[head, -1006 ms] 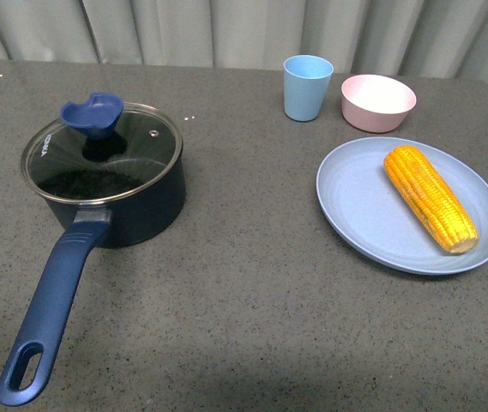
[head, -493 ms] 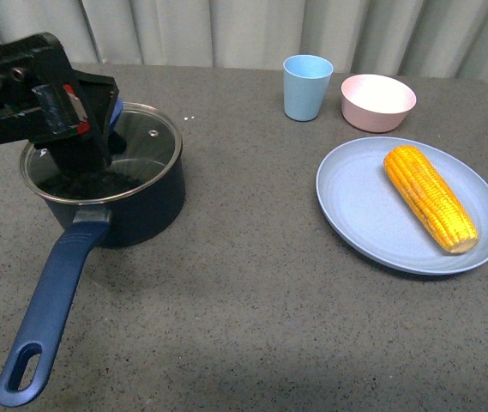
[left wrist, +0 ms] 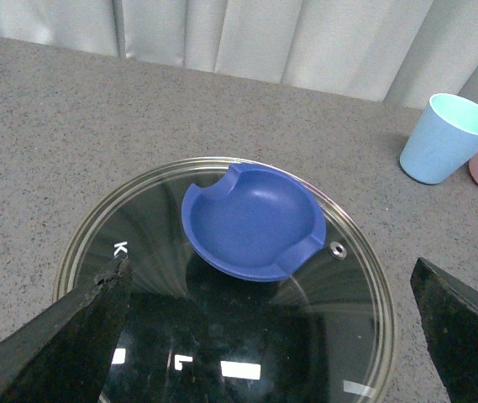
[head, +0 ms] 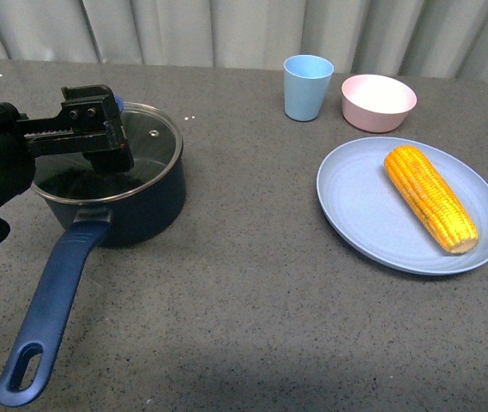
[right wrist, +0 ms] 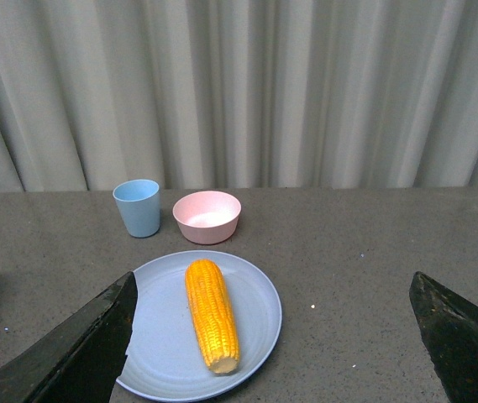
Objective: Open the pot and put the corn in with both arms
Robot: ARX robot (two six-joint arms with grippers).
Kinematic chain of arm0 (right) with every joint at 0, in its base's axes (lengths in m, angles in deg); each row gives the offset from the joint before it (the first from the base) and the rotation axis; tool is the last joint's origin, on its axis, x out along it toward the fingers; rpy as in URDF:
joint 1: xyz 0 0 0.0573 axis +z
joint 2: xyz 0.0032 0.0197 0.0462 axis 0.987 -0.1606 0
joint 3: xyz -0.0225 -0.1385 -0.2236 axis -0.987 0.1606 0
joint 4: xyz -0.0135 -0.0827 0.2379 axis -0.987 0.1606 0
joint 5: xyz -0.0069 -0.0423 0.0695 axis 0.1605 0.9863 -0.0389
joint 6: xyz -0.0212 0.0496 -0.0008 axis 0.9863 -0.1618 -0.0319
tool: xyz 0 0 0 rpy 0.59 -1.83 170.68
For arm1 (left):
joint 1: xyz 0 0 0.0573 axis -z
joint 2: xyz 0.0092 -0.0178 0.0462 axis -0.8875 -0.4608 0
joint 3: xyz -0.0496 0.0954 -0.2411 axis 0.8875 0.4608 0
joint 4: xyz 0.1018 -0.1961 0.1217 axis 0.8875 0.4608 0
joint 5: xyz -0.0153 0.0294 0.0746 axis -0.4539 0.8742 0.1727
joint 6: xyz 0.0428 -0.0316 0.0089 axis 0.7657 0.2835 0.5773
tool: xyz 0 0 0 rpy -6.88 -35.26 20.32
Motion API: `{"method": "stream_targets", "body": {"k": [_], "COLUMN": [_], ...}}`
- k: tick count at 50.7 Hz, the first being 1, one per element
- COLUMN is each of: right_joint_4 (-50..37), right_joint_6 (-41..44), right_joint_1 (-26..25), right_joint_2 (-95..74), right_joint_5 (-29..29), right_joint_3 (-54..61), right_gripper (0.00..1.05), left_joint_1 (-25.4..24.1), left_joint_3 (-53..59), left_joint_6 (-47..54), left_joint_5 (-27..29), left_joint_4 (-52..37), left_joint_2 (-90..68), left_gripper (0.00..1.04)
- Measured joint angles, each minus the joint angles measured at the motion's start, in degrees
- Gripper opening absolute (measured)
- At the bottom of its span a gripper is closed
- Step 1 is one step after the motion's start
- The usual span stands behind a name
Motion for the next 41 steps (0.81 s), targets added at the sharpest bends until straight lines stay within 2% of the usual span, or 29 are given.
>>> {"method": "stream_targets", "body": {"k": [22, 41], "right_joint_4": [0.0, 0.0], "right_joint_6": [0.0, 0.0], "right_joint_1": [0.0, 0.0], "right_joint_2": [0.0, 0.0], "right_joint_5": [0.0, 0.0], "right_joint_3": [0.0, 0.0], "right_gripper": [0.95, 0.95], "left_joint_1": [0.1, -2.5], "left_joint_3": [-6.4, -13.9], "left_joint_6": [4.3, 5.0], "left_joint_5": [-0.3, -1.0], "left_joint_4": [-0.8, 1.1], "left_joint_2": [-6.8, -12.3], "left_gripper": [0.98, 0.98]}}
